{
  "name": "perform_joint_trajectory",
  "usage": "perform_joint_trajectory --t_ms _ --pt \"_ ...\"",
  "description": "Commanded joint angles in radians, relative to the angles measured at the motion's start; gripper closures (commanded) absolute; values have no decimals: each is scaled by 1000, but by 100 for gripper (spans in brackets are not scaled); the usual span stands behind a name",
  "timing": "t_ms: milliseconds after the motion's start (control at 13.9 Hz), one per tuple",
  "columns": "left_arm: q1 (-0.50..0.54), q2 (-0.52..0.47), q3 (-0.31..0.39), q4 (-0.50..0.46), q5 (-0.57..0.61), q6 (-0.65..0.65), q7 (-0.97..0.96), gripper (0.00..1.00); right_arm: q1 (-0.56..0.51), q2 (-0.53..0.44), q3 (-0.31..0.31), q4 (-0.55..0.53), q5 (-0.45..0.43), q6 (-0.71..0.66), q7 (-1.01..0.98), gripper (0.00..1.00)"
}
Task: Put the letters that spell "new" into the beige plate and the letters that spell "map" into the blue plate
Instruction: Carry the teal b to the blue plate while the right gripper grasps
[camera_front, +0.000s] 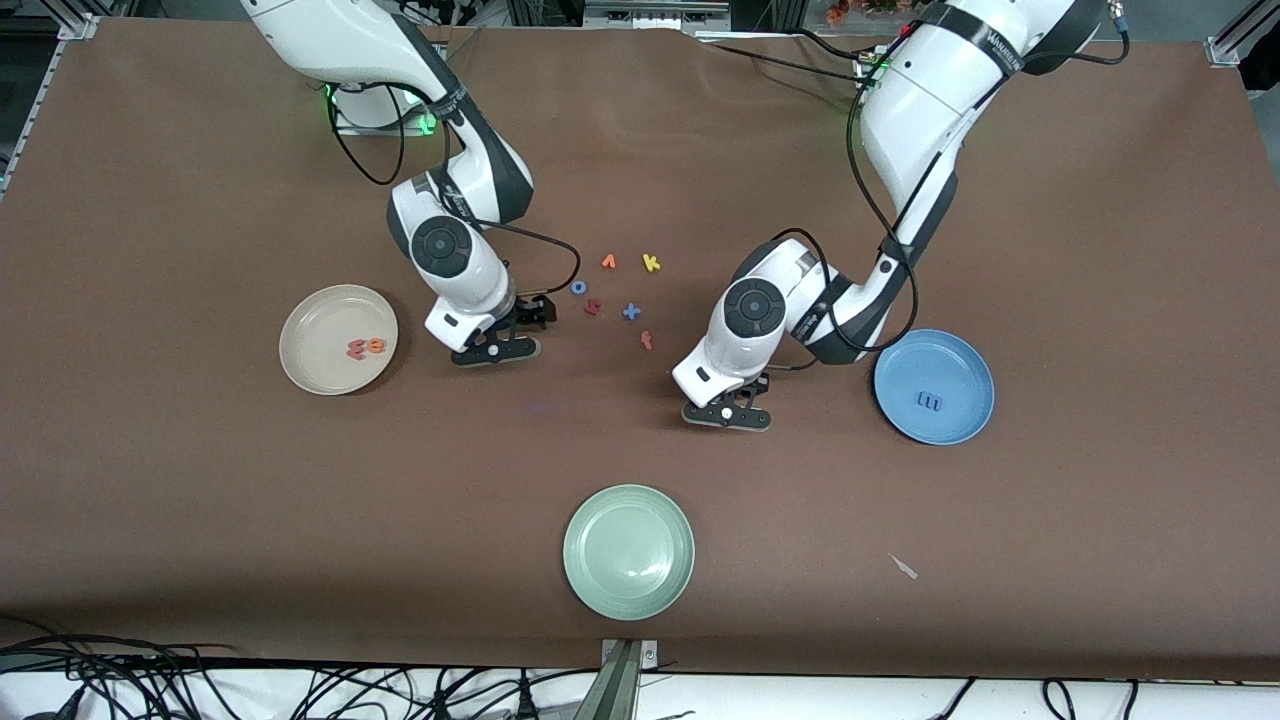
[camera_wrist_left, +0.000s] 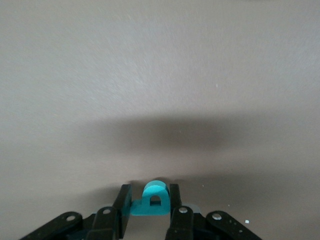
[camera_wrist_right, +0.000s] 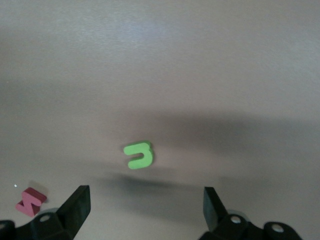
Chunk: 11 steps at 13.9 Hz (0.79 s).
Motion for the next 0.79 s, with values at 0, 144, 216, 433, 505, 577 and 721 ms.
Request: perform_joint_trajectory --t_ms 0,144,216,433,505,577,721 --pt "25 -74 -8 -9 21 -86 8 87 9 35 -2 49 -60 6 -19 0" --pt "58 -114 -8 -12 20 -166 131 87 12 58 -2 68 -65 11 -46 0" --pt "81 -137 -10 -19 20 -201 186 87 12 71 -2 68 -65 32 -62 0" --pt "169 -176 -10 -29 20 -286 388 87 15 79 -2 60 -65 55 -75 1" --pt "192 -182 -8 -29 20 -322 460 87 15 85 -2 60 -65 55 -76 4" --pt "203 -188 -8 -29 20 -380 514 87 16 85 -2 57 -66 55 -78 9" --pt "277 -211 -8 -35 23 -439 614 86 16 86 -2 55 -66 52 -79 17"
